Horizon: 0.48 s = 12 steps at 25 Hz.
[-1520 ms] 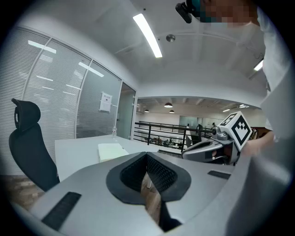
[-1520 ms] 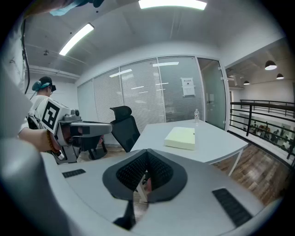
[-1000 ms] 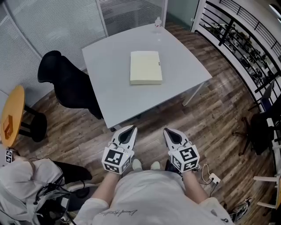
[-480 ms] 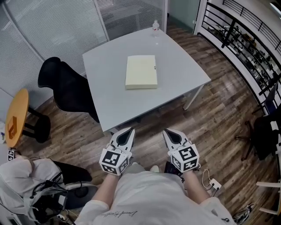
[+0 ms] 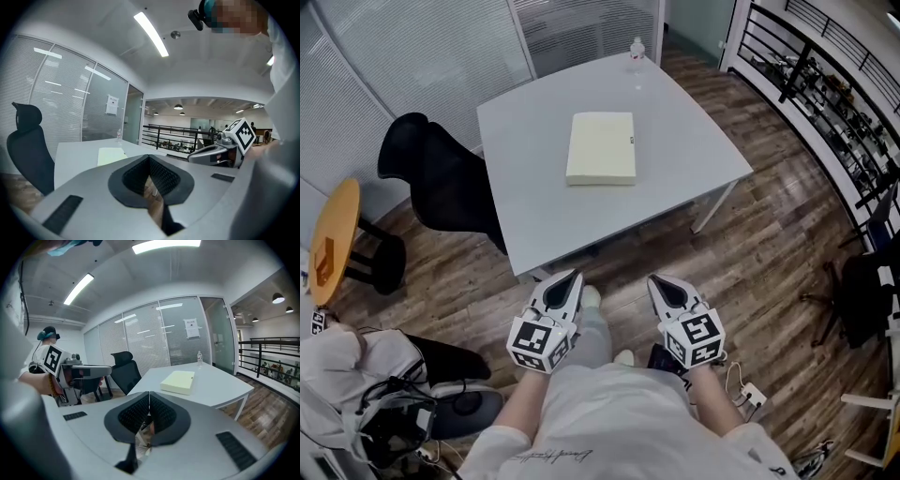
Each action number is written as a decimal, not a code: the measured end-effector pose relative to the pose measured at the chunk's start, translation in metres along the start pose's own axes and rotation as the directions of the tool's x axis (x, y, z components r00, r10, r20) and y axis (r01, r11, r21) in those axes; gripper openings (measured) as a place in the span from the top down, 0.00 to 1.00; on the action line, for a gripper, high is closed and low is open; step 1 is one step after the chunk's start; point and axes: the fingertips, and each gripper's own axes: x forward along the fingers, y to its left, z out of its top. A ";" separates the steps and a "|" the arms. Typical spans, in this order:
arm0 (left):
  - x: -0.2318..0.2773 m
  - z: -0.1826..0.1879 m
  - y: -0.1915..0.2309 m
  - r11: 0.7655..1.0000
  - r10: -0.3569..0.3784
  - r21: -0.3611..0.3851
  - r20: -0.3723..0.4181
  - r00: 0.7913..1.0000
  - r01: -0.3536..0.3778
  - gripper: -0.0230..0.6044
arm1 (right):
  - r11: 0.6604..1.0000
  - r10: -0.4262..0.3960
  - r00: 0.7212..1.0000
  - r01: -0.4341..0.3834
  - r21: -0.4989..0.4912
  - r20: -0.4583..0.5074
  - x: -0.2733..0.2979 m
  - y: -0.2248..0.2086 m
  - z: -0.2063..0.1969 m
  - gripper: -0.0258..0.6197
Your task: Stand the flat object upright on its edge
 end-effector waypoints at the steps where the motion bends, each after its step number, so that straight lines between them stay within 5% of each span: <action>1: 0.002 0.000 0.004 1.000 0.005 0.001 -0.001 1.000 -0.005 0.94 | 1.000 -0.003 1.000 0.003 -0.001 -0.001 0.003 -0.001 0.001 0.92; 12: 0.068 0.007 0.056 0.999 -0.037 -0.010 0.000 0.999 0.037 0.94 | 0.999 -0.042 0.999 0.041 -0.014 -0.027 0.062 -0.035 0.019 0.92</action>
